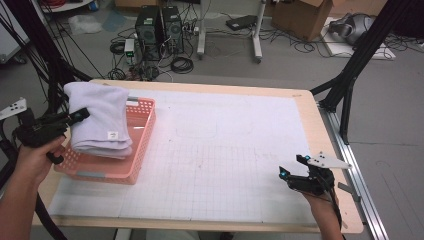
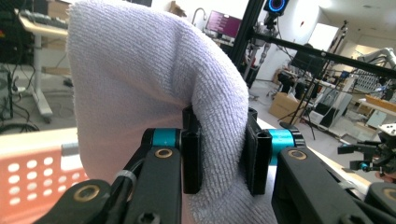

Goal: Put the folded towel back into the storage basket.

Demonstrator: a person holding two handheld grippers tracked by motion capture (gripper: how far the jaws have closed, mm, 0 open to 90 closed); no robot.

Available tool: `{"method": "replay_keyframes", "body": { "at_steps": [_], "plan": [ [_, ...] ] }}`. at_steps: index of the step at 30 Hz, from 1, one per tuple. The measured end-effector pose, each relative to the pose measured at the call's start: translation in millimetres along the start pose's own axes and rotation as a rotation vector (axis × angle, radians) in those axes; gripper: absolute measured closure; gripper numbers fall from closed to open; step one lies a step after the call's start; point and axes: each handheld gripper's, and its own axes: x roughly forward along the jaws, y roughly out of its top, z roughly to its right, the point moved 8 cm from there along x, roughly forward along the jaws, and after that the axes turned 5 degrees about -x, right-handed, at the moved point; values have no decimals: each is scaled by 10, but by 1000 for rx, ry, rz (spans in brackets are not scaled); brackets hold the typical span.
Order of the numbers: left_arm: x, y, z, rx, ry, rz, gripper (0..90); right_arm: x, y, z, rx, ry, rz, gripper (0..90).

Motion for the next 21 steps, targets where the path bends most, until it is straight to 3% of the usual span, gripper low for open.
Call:
{"method": "replay_keyframes", "body": {
  "at_steps": [9, 21],
  "plan": [
    [107, -233, -120, -28, -7, -65, 729, 23, -8, -15, -6, 2, -10, 201],
    [235, -373, -210, -47, -12, -143, 725, 40, -20, -32, -5, 3, -20, 201]
  ]
}}
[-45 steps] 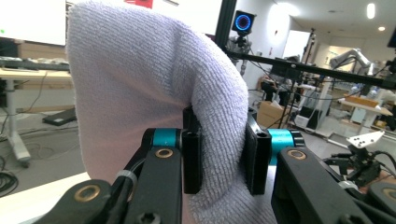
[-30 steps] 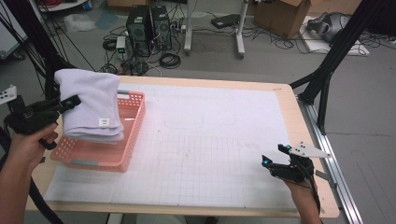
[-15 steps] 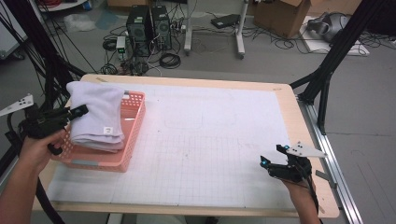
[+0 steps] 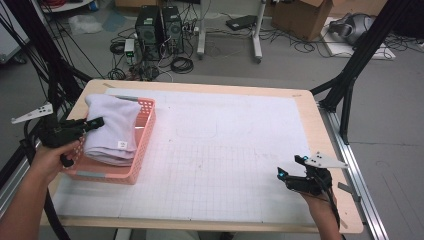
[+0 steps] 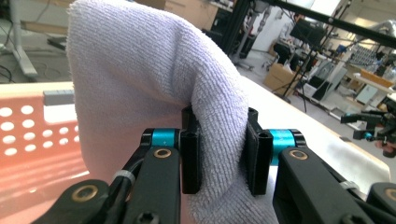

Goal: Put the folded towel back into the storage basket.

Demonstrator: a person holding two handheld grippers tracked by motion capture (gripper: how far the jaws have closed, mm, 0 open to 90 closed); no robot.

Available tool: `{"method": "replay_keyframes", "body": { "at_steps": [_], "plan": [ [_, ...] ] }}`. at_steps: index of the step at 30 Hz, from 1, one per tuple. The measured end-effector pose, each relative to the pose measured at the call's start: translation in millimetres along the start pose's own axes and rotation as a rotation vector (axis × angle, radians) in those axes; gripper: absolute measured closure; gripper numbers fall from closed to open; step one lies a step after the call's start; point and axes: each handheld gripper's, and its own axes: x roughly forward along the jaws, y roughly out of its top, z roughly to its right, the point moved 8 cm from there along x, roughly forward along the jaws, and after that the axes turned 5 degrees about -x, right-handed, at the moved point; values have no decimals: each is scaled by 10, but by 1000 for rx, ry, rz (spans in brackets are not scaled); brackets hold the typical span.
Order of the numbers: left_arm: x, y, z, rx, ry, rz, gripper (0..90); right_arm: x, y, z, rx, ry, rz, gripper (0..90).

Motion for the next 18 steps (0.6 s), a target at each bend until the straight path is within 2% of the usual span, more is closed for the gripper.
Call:
{"method": "replay_keyframes", "body": {
  "at_steps": [3, 7, 12, 14, 18],
  "plan": [
    [29, -10, -23, -8, -3, -2, 725, 1, -2, 3, -2, -1, -1, 201],
    [85, -59, -42, -8, -2, -36, 723, 4, -4, 7, -6, -3, -2, 201],
    [143, -118, -101, -20, 33, -71, 707, 2, -3, 2, -7, -2, -1, 201],
    [151, -129, -127, -38, 52, -82, 676, 1, -4, 4, -7, -2, -1, 201],
    [136, -136, -191, -78, 108, -99, 540, -3, -6, 9, -4, -3, -1, 201]
  ]
}}
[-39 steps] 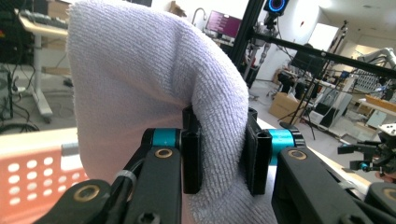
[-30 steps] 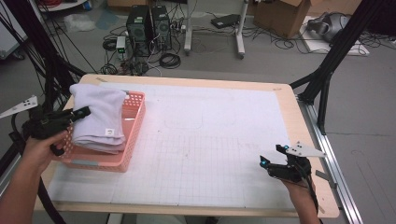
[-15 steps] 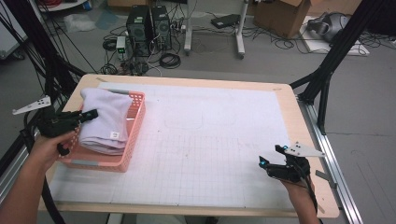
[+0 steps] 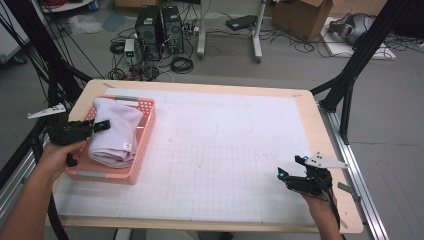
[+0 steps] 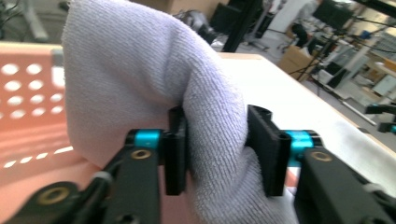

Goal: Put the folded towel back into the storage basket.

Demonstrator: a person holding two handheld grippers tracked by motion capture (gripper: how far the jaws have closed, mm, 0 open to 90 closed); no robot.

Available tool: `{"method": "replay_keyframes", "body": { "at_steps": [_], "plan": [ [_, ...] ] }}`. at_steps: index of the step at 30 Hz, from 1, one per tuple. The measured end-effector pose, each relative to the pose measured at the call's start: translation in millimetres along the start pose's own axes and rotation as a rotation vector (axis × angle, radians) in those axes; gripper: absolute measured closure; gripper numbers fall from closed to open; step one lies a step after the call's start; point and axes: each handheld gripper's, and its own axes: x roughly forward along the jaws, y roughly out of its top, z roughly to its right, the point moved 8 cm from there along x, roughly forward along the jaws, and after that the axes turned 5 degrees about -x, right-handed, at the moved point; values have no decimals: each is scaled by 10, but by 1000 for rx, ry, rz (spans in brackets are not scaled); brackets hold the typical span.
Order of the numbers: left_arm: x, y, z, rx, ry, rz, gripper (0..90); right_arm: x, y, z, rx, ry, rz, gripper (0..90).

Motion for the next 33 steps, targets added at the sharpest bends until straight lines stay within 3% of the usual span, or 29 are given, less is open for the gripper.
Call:
{"method": "replay_keyframes", "body": {
  "at_steps": [3, 7, 10, 12, 17, 19, 23, 24, 27, 31, 33],
  "plan": [
    [-29, 3, -67, -40, 58, -19, 420, -3, 4, -2, -1, 1, 2, 201],
    [-56, -27, -158, -56, 148, -54, 410, -1, 3, -3, 0, 1, 2, 201],
    [-48, -65, -220, -53, 227, -89, 519, 1, 4, -11, 1, 2, -3, 201],
    [-32, -87, -243, -49, 265, -110, 659, 5, 8, -9, -5, 1, 0, 201],
    [29, -97, -216, -31, 254, -116, 697, 3, -1, -4, 2, 1, -3, 201],
    [56, -85, -178, -33, 212, -99, 707, 4, -4, -3, 6, 1, -4, 201],
    [112, -39, -46, -42, 85, -47, 716, 14, -4, -7, 2, 1, -5, 201],
    [118, -32, -36, -42, 75, -43, 715, 14, -5, -5, 1, 2, -6, 201],
    [115, -45, -119, -40, 158, -83, 660, 9, -5, -4, 1, 1, -5, 201],
    [75, -82, -197, -51, 237, -142, 432, 2, -6, -1, 6, 0, -5, 201],
    [23, -52, -219, -58, 264, -128, 399, 8, -4, 3, 4, -1, -2, 201]
  ]
}}
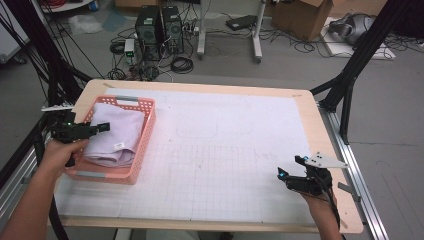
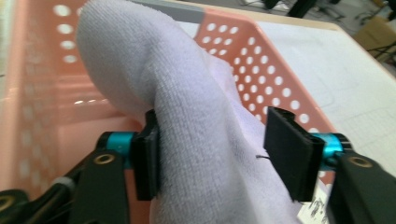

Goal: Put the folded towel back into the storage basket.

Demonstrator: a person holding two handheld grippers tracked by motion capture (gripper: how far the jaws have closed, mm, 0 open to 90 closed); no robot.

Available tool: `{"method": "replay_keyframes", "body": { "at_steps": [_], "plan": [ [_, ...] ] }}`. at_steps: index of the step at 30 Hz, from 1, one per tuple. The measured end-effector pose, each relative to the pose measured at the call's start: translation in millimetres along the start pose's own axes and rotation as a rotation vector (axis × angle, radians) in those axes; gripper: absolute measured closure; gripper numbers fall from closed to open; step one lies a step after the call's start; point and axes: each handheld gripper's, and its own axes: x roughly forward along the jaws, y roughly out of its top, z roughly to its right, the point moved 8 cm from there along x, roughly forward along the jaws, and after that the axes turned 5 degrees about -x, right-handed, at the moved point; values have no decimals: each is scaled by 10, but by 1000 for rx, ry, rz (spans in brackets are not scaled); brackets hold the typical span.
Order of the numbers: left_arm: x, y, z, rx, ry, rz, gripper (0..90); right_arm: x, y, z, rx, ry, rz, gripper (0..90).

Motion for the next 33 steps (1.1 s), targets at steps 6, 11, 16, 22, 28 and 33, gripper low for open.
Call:
{"method": "replay_keyframes", "body": {
  "at_steps": [6, 11, 16, 22, 28, 33],
  "plan": [
    [-269, 239, -24, -6, 62, 146, 358, -5, 3, -10, -2, 2, -1, 201],
    [-351, 271, 94, 27, 51, 136, 369, -6, 10, -13, 0, 3, 0, 201],
    [-162, 75, 109, 36, 86, 28, 376, -11, 24, -26, -6, 5, 3, 201],
    [93, -101, 29, 35, 185, -83, 364, -33, 20, -6, -1, -1, 6, 201],
    [304, -280, -111, -4, 300, -198, 367, -34, 26, -6, -1, 1, 8, 201],
    [463, -352, -133, -4, 325, -249, 350, -28, 19, -14, -3, 3, 3, 201]
  ]
}}
